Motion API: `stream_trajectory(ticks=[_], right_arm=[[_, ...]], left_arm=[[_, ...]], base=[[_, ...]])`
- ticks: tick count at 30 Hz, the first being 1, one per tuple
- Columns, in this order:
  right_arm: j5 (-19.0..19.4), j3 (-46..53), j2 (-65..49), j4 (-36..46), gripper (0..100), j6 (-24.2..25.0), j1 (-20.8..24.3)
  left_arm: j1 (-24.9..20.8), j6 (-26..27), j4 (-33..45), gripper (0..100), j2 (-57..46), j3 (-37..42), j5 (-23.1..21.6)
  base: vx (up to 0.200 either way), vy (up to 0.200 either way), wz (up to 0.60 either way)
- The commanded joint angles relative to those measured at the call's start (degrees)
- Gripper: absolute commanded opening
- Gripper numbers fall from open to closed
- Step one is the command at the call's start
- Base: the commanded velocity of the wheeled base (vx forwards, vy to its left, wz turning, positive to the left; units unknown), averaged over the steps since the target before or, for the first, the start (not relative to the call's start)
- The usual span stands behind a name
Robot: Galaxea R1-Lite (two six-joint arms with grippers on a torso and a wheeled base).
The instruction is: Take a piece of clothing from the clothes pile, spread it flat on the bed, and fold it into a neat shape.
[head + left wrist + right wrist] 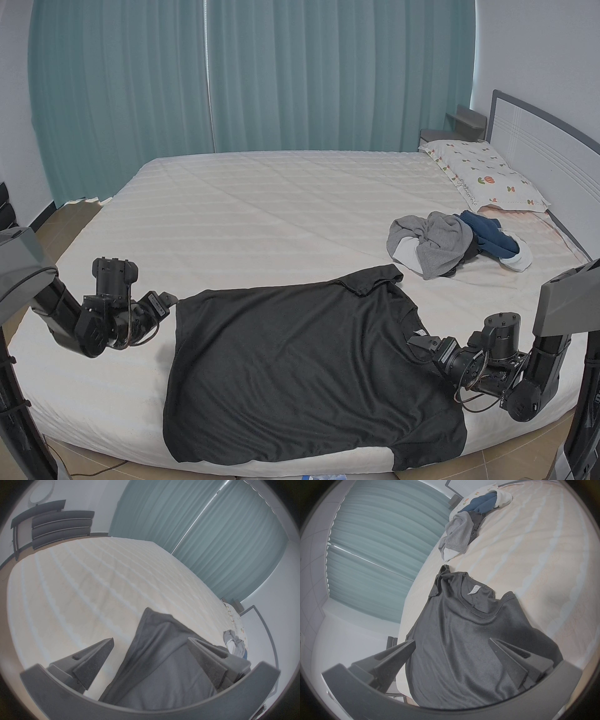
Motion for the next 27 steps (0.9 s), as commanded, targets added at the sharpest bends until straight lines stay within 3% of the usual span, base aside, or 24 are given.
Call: stream_trajectory(ticks=[1, 11, 27], right_arm=[[-0.1, 3.5, 3.8, -6.3, 100, 1.3, 0.9], [0.0, 5.0, 4.1, -9.0, 100, 1.3, 2.0], [-0.4, 4.8, 4.5, -9.1, 100, 1.2, 1.6]], left_arm=[[2.2, 0.0, 3.5, 100, 10.3, -12.4, -4.2], [2.0, 0.0, 9.5, 100, 23.1, -32.2, -4.2], [3.4, -4.2, 7.9, 100, 28.2, -37.7, -5.3]], base=[[0.0, 0.0, 0.0], [0.0, 0.0, 0.0], [0.0, 0.0, 0.0]])
